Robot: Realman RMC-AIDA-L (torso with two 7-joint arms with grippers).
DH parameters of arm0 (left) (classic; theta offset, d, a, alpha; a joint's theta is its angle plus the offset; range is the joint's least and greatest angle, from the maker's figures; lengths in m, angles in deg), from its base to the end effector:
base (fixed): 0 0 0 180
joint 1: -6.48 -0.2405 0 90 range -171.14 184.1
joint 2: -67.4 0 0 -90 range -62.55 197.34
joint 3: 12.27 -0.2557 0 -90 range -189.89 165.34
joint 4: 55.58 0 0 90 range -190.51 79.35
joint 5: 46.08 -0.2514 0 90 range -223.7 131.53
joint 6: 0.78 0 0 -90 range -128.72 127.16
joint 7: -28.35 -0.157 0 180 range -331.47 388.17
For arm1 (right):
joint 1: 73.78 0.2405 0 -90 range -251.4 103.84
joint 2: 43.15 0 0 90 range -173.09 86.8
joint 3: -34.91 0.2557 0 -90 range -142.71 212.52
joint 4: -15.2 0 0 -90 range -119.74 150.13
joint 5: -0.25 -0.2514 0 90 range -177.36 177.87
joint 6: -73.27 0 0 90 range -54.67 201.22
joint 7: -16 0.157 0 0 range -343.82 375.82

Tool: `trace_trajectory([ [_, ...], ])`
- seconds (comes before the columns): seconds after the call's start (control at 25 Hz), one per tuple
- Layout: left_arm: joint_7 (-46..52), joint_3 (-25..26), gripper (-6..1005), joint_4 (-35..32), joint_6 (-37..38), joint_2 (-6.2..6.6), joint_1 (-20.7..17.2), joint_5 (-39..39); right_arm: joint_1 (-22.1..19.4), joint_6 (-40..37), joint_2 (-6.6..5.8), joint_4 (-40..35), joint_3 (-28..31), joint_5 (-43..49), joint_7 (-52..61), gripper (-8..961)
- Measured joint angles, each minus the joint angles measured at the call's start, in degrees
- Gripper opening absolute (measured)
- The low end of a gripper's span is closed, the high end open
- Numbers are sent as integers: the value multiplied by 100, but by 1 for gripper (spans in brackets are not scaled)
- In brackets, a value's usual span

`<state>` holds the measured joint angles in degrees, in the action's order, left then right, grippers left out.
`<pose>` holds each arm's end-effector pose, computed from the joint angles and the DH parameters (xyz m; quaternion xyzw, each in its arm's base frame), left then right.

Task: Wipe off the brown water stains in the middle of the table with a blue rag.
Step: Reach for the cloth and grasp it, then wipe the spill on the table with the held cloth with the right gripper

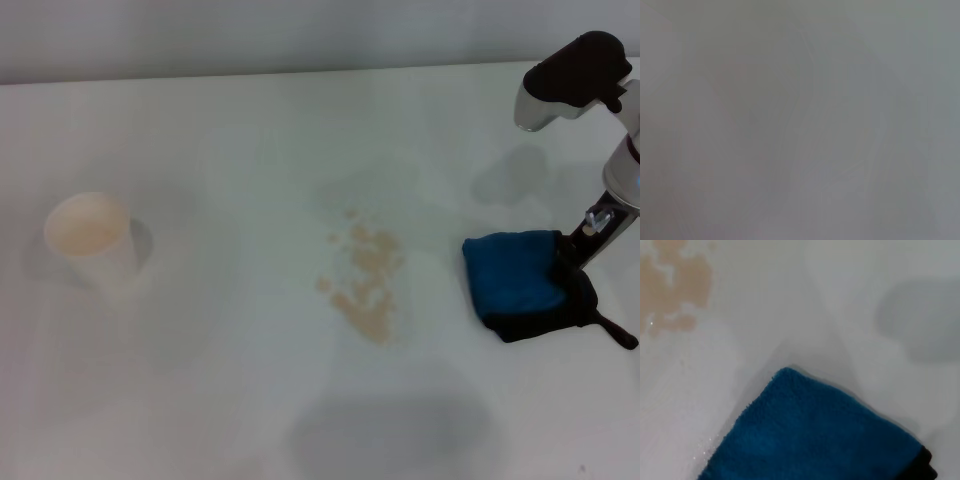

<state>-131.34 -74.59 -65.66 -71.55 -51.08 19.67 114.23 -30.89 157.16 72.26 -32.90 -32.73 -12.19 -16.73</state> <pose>-0.4301 0.2979 0.0268 -0.6334 -0.2690 -0.2886 0.6657 0.2945 0.4144 0.0108 -0.8113 0.4465 -0.3194 0.2010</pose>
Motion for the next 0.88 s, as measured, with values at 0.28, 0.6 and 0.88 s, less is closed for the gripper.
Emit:
trace_trajectory([
  [0.28,0,0,875,-3,2,0,25,15,0,-42,-6,15,-2,1,-82,232],
  [0.6,0,0,874,-8,2,0,34,27,40,-46,-8,36,-4,-20,-247,133],
  [0.88,0,0,875,-12,-2,0,35,35,148,-65,-3,-9,-212,-420,-351,104],
])
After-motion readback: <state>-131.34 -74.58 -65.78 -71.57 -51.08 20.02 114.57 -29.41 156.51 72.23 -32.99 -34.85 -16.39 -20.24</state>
